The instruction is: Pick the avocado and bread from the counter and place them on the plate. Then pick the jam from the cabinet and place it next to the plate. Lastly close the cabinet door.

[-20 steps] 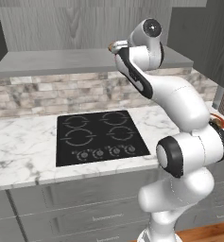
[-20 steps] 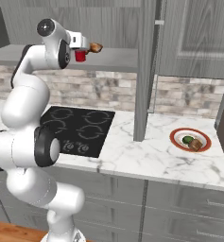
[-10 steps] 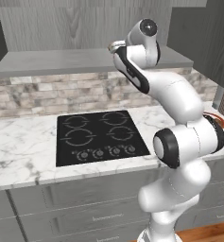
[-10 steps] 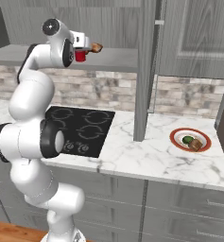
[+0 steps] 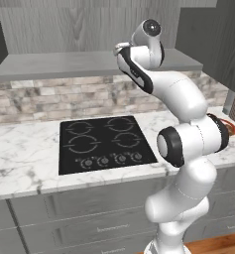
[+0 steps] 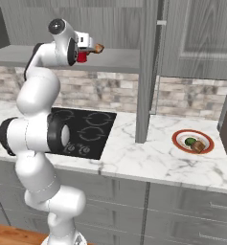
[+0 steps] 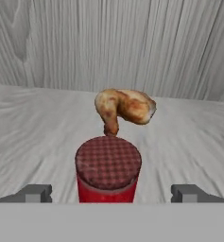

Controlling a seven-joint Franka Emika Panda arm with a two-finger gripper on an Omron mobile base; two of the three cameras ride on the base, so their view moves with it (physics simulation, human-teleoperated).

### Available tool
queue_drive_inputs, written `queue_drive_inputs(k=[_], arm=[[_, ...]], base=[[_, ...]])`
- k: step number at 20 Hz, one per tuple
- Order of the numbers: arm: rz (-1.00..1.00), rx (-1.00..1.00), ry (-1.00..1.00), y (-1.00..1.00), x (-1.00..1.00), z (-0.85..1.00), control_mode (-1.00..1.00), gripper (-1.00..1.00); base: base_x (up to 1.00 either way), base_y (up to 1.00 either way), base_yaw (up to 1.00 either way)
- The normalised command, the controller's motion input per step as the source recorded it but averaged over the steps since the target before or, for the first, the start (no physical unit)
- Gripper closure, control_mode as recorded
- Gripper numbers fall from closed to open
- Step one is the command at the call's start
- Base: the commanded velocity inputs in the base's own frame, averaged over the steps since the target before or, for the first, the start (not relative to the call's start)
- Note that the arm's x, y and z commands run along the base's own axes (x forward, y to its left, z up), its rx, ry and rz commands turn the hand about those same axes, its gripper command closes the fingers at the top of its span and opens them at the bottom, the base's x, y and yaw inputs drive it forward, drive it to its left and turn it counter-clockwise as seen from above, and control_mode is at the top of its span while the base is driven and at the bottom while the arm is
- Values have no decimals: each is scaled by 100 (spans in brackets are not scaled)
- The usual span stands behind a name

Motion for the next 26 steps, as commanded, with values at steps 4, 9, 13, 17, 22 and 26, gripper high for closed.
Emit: queue_drive_inputs(k=[4,9,13,17,22,26], arm=[[0,0,1,3,22,-9,-100,-100],[0,0,0,4,22,-7,-100,-100],[0,0,0,3,20,-11,-100,-100],[0,0,0,1,14,-12,-100,-100],[0,0,0,2,8,-13,-100,100],[0,0,0,0,5,-5,-100,100]], base=[[0,0,0],[0,0,0],[0,0,0],[0,0,0],[0,0,0],[0,0,0]])
